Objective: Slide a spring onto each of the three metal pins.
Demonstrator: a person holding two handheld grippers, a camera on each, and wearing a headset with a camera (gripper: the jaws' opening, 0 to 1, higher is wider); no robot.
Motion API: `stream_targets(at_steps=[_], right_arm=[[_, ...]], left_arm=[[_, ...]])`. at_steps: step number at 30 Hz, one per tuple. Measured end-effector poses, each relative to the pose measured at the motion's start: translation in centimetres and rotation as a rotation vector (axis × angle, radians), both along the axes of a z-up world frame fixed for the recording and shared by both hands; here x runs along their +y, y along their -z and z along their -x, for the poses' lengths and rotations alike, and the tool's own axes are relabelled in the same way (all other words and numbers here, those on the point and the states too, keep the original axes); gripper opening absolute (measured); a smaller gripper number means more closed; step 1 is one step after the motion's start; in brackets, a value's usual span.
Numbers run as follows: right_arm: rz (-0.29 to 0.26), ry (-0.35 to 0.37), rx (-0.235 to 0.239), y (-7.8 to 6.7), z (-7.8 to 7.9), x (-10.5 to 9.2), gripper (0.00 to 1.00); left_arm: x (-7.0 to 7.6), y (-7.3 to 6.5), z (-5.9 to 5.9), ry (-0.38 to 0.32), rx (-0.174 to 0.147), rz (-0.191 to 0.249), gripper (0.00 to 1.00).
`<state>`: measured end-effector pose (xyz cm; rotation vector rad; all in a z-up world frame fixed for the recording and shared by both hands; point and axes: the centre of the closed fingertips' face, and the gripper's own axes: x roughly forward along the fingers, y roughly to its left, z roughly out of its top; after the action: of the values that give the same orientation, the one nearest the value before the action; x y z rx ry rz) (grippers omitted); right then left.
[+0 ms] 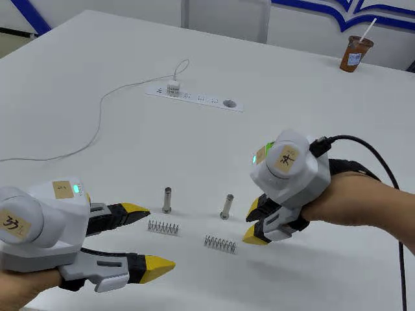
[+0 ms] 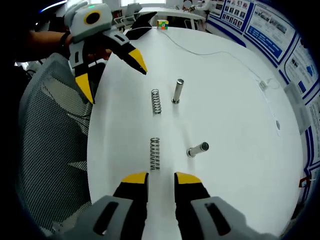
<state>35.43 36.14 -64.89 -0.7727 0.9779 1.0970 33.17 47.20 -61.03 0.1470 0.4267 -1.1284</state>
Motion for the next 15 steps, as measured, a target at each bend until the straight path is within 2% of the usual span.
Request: stream_targets(at_steps=[6,10,15], right_arm=[[0.006,-0.014,0.022,1.4,0.5,0.9,0.2],[0.009,-0.009,0.024,1.9,0.4,1.3,0.19],[0.037,-0.008,0.018,2.7,0.3,1.3,0.17]], left_arm=[[0.1,0.1,0.0,-0.004,0.002,0.001,0.58],[0.1,0.1,-0.1,-0.007,0.002,0.003,0.58],[0.0,0.1,0.0,-0.006,0.002,0.004,0.57]])
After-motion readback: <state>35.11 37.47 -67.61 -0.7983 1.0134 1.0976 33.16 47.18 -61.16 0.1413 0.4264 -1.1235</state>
